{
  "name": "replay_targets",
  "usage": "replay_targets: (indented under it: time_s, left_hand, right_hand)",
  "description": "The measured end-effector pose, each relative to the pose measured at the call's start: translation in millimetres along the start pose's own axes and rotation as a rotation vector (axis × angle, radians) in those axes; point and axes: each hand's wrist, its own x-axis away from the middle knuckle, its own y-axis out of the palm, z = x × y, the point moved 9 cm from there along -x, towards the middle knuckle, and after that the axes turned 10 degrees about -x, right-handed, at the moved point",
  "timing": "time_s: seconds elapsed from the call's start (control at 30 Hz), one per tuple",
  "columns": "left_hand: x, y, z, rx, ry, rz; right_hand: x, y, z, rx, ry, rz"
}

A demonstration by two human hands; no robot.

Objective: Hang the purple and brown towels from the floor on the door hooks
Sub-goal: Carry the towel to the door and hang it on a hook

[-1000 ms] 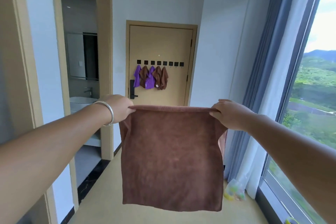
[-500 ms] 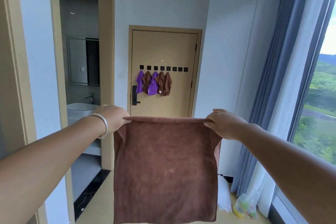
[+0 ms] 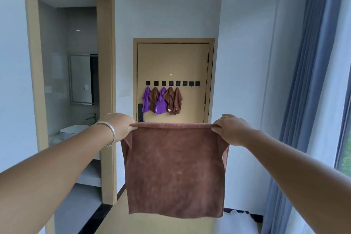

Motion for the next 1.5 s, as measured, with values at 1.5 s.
replay_targets:
  time_s: [1.5]
  left_hand:
    - [-524.1, 274.5, -55.3, 0.061, 0.133, 0.066]
  right_hand:
    - [-500.9, 198.3, 103.6, -0.013, 0.075, -0.015]
